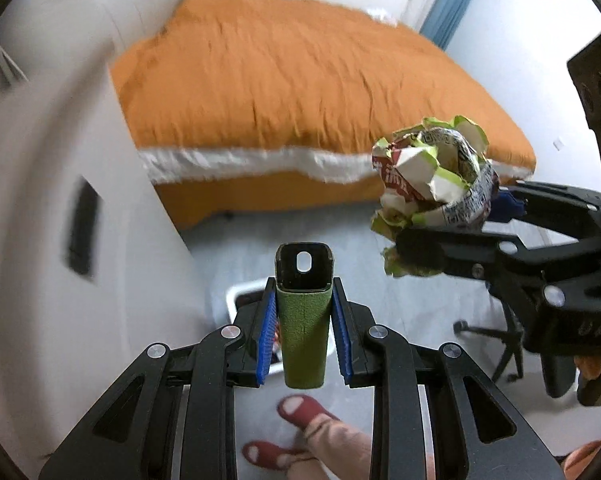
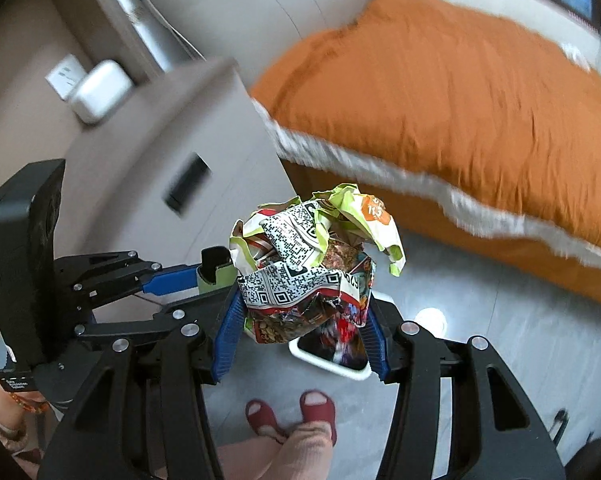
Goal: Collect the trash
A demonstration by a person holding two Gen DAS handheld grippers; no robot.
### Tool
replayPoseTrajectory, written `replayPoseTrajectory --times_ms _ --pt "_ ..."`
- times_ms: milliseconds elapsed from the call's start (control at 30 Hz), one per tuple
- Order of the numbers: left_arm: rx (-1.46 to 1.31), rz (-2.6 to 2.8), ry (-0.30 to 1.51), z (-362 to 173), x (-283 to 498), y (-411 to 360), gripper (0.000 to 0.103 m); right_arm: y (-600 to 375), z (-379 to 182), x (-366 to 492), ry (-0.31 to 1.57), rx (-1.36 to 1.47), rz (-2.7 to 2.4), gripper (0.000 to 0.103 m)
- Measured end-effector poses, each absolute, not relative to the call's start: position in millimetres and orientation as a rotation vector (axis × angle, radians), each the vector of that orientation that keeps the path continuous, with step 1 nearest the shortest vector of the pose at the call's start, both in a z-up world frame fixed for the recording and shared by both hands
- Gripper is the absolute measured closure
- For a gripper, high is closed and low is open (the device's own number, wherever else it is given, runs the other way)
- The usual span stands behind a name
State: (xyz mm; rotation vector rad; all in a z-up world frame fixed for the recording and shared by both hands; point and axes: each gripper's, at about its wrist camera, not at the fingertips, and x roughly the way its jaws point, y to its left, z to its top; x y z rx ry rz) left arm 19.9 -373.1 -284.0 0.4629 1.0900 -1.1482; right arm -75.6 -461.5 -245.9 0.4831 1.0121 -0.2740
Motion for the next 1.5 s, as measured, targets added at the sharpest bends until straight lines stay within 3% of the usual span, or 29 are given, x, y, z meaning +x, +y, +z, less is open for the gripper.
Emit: replayPoseTrajectory --times_ms 267,333,367,400,433,667,833,1200,1500 --pt "0.441 -1.142 1.266 -404 24 -394 0.076 -482 -358 -62 1.128 0.617 -0.26 0.049" --pt "0.442 -1.124 1.312 -443 28 -398 0.044 -484 -389 -55 1.186 0.617 -0.233 0.039" --pt "0.444 -1.104 1.312 -456 29 -399 0.003 -484 -414 -51 1.224 0.591 -0.24 0.03" --pt "0.442 -1.077 1.308 -472 30 -398 0.005 -485 -426 -49 1.235 0.584 -0.252 0.008" --pt "0.434 -1.068 1.333 -489 32 -397 0.005 -486 -439 -48 1.245 0.582 -0.264 0.005" --pt "0.447 -0.989 1.391 -555 34 -388 0.005 -494 -519 -47 1.33 0.621 -0.296 0.005" --pt "0.435 -0.976 1.407 -567 39 -385 0.005 -490 -525 -48 1.332 0.624 -0.293 0.005" --pt "0.4 -0.971 1.363 -504 37 -382 0.005 -485 -477 -46 1.298 0.61 -0.293 0.005" --pt "0.363 -0.96 1.247 -392 23 -371 0.005 -481 -374 -67 1.186 0.58 -0.335 0.005"
